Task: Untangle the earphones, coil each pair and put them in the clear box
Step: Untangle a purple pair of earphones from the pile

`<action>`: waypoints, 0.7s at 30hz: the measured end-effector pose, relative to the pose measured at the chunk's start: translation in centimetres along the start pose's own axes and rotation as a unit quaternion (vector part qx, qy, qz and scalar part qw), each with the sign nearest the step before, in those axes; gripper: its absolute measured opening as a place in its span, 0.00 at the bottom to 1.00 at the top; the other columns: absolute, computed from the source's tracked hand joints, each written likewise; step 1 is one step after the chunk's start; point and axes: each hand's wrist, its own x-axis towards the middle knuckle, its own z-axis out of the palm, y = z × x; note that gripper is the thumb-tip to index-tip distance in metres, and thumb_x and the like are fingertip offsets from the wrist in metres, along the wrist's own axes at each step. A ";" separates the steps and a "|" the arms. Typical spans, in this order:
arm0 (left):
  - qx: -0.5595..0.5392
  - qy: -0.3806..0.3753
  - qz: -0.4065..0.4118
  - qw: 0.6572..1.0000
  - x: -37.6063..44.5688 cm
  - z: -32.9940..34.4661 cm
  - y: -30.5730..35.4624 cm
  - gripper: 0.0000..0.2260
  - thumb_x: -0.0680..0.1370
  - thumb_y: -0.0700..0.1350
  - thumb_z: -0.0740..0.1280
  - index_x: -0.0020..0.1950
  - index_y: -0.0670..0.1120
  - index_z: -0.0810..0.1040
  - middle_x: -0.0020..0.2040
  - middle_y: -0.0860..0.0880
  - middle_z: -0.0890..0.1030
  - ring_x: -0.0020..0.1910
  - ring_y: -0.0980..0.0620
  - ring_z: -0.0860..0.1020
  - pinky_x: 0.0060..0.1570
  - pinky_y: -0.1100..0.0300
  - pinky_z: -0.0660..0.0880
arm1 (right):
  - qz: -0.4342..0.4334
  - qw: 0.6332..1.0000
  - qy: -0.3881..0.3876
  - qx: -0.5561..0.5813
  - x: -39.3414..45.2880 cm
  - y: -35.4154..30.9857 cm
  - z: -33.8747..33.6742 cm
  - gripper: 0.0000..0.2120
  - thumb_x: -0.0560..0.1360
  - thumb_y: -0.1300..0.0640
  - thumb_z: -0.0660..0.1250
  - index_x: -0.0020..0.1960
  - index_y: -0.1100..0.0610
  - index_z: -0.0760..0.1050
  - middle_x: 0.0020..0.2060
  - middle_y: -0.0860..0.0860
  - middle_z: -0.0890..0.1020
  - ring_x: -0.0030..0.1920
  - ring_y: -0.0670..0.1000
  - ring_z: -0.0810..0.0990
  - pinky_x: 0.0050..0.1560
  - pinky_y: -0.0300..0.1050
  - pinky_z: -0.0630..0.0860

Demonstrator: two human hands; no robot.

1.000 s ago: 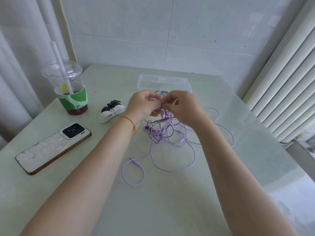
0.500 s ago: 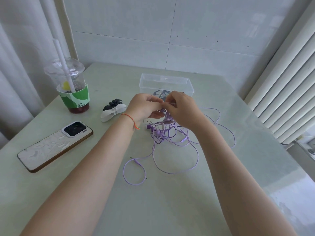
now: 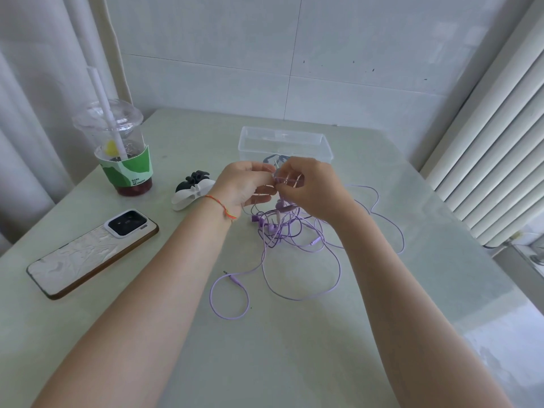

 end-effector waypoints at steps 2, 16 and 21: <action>0.026 0.019 0.025 0.999 0.0 0.1 0.0 0.08 0.73 0.33 0.70 0.46 0.47 0.80 0.38 0.49 0.80 0.32 0.55 0.77 0.33 0.63 0.77 | -0.004 1.000 0.011 -0.017 0.0 -0.1 0.1 0.05 0.70 0.60 0.69 0.45 0.53 0.77 0.36 0.42 0.74 0.34 0.40 0.71 0.35 0.39 0.68; 0.094 0.063 0.112 0.987 0.4 0.5 -0.1 0.09 0.72 0.37 0.70 0.51 0.46 0.79 0.46 0.40 0.84 0.37 0.46 0.79 0.41 0.47 0.80 | 0.033 0.996 0.079 -0.005 -0.1 -0.5 0.4 0.04 0.72 0.61 0.64 0.44 0.53 0.73 0.27 0.45 0.71 0.30 0.46 0.68 0.33 0.45 0.69; 0.101 0.064 0.128 0.985 0.7 0.8 -0.4 0.09 0.75 0.37 0.66 0.50 0.50 0.78 0.43 0.42 0.83 0.31 0.47 0.76 0.43 0.41 0.79 | 0.041 0.997 0.065 0.009 0.0 -0.3 0.5 0.02 0.72 0.62 0.64 0.44 0.55 0.74 0.26 0.47 0.72 0.29 0.46 0.68 0.32 0.44 0.67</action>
